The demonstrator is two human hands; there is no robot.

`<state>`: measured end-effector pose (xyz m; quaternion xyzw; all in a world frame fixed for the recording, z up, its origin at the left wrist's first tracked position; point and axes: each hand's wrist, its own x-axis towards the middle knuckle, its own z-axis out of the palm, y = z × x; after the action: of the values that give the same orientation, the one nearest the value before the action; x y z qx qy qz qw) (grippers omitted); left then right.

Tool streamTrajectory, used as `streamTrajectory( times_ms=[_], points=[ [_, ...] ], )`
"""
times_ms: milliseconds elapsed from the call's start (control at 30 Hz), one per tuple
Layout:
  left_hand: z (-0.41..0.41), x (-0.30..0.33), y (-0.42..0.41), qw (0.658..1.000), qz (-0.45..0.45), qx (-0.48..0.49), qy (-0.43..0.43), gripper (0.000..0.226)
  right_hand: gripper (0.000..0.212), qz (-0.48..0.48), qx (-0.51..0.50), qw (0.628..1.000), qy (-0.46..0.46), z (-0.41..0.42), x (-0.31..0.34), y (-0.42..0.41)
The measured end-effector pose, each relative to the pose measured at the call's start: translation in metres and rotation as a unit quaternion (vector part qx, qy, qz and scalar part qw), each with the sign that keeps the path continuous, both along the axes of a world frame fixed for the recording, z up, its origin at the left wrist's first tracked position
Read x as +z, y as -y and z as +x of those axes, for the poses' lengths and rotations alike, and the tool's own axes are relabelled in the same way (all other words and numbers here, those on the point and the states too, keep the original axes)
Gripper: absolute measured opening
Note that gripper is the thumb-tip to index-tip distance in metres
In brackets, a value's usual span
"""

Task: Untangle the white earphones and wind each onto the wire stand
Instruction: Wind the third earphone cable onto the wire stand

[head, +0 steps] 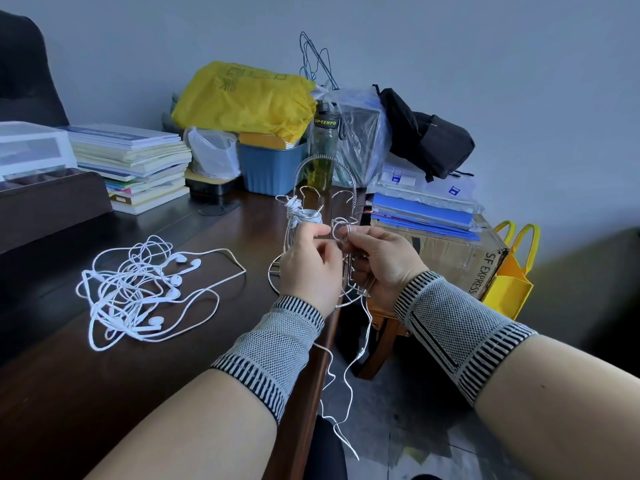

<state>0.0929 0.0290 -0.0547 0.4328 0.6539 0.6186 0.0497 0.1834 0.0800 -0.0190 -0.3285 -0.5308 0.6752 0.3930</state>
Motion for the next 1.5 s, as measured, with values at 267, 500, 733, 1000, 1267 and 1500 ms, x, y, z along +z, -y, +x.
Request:
streamTrajectory(
  times_ms=[267,500,733,1000,1267,1500],
  points=[
    [-0.001,-0.001,-0.001,0.998,-0.008,-0.045,0.046,0.011,0.02,-0.011,0.021,0.999,0.029,0.006,-0.001,-0.004],
    [-0.003,0.0,-0.002,0.999,-0.025,-0.031,0.026,0.009,0.012,0.017,-0.025,0.999,0.044,0.008,-0.004,-0.009],
    [-0.002,0.001,0.001,0.997,-0.029,-0.059,0.04,0.007,0.015,0.014,-0.027,0.997,0.067,0.01,-0.006,-0.009],
    [-0.002,-0.001,0.001,0.995,-0.058,-0.075,-0.011,0.033,0.021,-0.026,-0.017,0.999,0.04,0.013,-0.004,-0.013],
    [-0.002,-0.005,-0.003,0.988,-0.098,-0.094,-0.073,0.042,0.02,-0.038,0.009,0.999,0.019,0.011,0.0,-0.018],
    [-0.007,-0.014,-0.009,0.973,-0.18,-0.084,-0.115,0.035,0.017,-0.034,0.022,0.999,0.034,0.006,0.002,-0.019]
  ],
)
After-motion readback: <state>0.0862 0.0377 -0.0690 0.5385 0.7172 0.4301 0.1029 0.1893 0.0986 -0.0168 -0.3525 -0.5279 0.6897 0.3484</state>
